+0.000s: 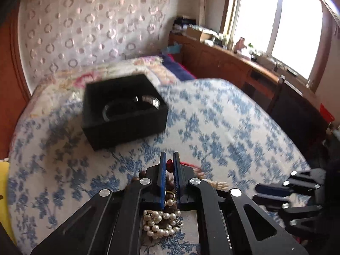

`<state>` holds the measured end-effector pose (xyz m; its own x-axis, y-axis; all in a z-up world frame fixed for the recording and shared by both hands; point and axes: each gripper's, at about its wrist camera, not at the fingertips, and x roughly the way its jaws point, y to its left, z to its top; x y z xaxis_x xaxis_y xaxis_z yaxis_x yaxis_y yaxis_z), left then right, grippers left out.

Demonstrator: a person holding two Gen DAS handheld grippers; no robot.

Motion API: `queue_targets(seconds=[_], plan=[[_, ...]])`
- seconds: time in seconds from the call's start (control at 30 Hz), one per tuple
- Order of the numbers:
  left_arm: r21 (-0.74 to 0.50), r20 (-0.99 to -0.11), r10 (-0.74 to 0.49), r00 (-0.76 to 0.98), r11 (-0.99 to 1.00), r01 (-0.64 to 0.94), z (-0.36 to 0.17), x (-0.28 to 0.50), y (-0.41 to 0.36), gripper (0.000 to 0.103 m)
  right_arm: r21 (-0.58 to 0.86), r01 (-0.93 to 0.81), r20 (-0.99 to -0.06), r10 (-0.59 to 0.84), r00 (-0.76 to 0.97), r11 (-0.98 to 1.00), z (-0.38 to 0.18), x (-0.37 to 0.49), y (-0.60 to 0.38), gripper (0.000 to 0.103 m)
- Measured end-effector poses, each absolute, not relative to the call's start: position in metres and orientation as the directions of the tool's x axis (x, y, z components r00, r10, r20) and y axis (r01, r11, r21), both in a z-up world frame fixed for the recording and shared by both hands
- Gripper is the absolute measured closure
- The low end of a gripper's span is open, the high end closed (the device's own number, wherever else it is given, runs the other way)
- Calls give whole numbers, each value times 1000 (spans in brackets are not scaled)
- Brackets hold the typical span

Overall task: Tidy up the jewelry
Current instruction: 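Grasp the red string bracelet with the left tool and lift it, then grasp the silver hair combs with the right tool while the left tool holds the red bracelet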

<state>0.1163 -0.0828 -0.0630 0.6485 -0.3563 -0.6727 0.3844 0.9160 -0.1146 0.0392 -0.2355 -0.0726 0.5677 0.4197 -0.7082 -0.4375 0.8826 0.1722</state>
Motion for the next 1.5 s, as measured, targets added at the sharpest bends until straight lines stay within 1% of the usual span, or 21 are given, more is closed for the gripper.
queue_targets(seconds=[0.17, 0.4, 0.7, 0.73, 0.77, 0.8, 0.9, 0.93, 0.97, 1.0, 1.03, 1.13, 1.33, 1.5], plan=[[-119, -609, -370, 702, 917, 380, -33, 100, -74, 98, 173, -451, -709, 429, 560, 876, -71, 41, -227, 87], [-136, -542, -391, 744, 914, 382, -4, 81, -57, 98, 166, -468, -713, 434, 551, 868, -68, 44, -215, 87], [-133, -494, -352, 795, 934, 332, 16, 67, -23, 98, 160, -483, -720, 437, 540, 861, -66, 47, -205, 86], [-131, -494, -347, 797, 936, 326, 15, 66, -20, 98, 160, -484, -722, 436, 537, 860, -66, 47, -203, 77], [-131, -496, -343, 798, 938, 321, 14, 65, -17, 98, 159, -486, -721, 437, 537, 860, -66, 46, -202, 72], [-132, -498, -340, 798, 939, 318, 12, 63, -16, 98, 159, -487, -722, 438, 536, 859, -66, 45, -201, 65], [-136, -509, -333, 794, 942, 308, 5, 61, -10, 98, 162, -490, -729, 439, 525, 856, -67, 44, -198, 58], [-138, -513, -330, 793, 943, 303, 2, 60, -7, 98, 162, -491, -732, 438, 522, 856, -67, 44, -197, 49], [-141, -518, -327, 790, 944, 299, -1, 59, -5, 98, 160, -493, -735, 437, 519, 855, -68, 43, -195, 43], [-144, -523, -325, 788, 945, 294, -5, 58, -3, 98, 161, -496, -736, 439, 516, 853, -68, 42, -194, 33], [-146, -527, -324, 786, 945, 291, -8, 57, -2, 98, 166, -503, -735, 446, 510, 848, -67, 41, -191, 28], [-151, -544, -317, 777, 948, 281, -18, 54, 2, 98, 160, -514, -748, 443, 494, 843, -69, 40, -184, 25], [-165, -575, -314, 755, 949, 269, -37, 50, 5, 97, 126, -546, -796, 413, 443, 828, -82, 39, -166, 25], [-171, -590, -318, 742, 947, 270, -47, 47, 6, 98, 67, -542, -821, 355, 447, 837, -90, 39, -157, 25]])
